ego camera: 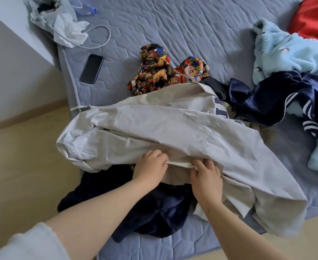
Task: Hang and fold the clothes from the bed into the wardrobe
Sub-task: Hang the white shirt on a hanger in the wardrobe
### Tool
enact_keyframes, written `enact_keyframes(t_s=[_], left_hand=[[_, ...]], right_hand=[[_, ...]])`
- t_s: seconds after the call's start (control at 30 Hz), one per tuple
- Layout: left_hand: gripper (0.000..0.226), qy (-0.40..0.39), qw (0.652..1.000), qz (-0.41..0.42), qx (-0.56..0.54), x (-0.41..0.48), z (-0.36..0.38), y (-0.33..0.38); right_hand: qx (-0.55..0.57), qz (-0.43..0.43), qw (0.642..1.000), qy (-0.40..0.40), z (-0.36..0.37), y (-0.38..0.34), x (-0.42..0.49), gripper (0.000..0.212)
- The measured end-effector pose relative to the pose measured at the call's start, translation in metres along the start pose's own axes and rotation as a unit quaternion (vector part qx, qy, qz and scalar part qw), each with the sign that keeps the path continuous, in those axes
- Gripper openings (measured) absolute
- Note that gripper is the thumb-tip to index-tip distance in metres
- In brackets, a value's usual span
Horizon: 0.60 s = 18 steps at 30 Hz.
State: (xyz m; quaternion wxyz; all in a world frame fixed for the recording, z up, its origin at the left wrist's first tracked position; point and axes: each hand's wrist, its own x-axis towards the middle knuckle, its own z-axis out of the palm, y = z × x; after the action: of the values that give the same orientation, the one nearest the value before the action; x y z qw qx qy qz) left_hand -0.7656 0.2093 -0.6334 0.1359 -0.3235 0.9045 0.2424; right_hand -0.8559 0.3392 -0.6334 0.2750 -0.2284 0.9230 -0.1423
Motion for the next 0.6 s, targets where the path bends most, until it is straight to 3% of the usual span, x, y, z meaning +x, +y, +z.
enact_keyframes(t_s=[0.1, 0.23, 0.37, 0.6], left_hand=[[0.015, -0.03, 0.981, -0.081, -0.174, -0.009, -0.025, 0.002], [0.018, -0.022, 0.954, -0.107, -0.281, -0.022, -0.071, 0.009], [0.019, 0.081, 0.938, -0.089, -0.325, -0.028, -0.14, 0.031], [0.022, 0.24, 0.909, 0.009, -0.341, -0.044, -0.303, 0.085]], right_hand=[[0.069, -0.018, 0.997, 0.012, -0.015, -0.01, -0.004, 0.028], [0.158, -0.082, 0.984, 0.023, -0.052, -0.032, -0.019, 0.018], [0.262, -0.096, 0.96, 0.003, -0.11, -0.077, -0.027, 0.021], [0.287, -0.201, 0.929, 0.115, -0.246, -0.166, -0.04, 0.029]])
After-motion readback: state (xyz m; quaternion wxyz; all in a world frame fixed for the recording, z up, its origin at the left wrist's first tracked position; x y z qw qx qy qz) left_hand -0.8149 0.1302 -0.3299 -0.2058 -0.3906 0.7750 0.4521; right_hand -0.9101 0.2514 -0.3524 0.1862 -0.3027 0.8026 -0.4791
